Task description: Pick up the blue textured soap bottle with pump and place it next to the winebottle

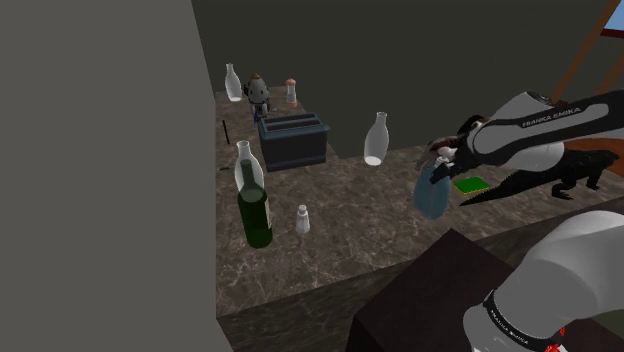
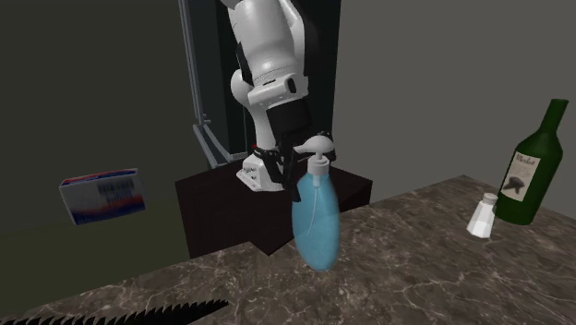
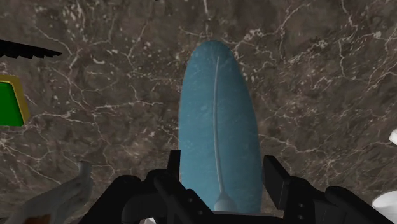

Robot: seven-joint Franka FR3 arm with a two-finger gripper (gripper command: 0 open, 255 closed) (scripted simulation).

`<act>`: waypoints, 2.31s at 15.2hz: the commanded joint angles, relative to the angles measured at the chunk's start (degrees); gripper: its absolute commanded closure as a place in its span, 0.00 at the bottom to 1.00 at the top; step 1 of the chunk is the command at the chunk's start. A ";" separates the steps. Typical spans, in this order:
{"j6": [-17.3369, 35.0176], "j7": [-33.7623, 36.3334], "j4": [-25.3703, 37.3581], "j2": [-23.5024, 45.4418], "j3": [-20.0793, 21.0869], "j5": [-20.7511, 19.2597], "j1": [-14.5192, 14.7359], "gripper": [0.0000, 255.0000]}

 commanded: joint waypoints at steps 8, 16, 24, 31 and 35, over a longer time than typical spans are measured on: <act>-10.35 2.85 3.36 -6.86 4.61 -0.90 -2.93 1.00; -18.26 4.55 7.28 -10.91 7.42 -0.57 -3.64 1.00; -25.38 5.85 11.97 -13.44 9.65 0.16 -3.62 1.00; -31.08 6.77 16.61 -14.58 11.26 0.91 -3.28 1.00; -34.16 7.24 19.46 -14.84 12.07 1.36 -3.01 1.00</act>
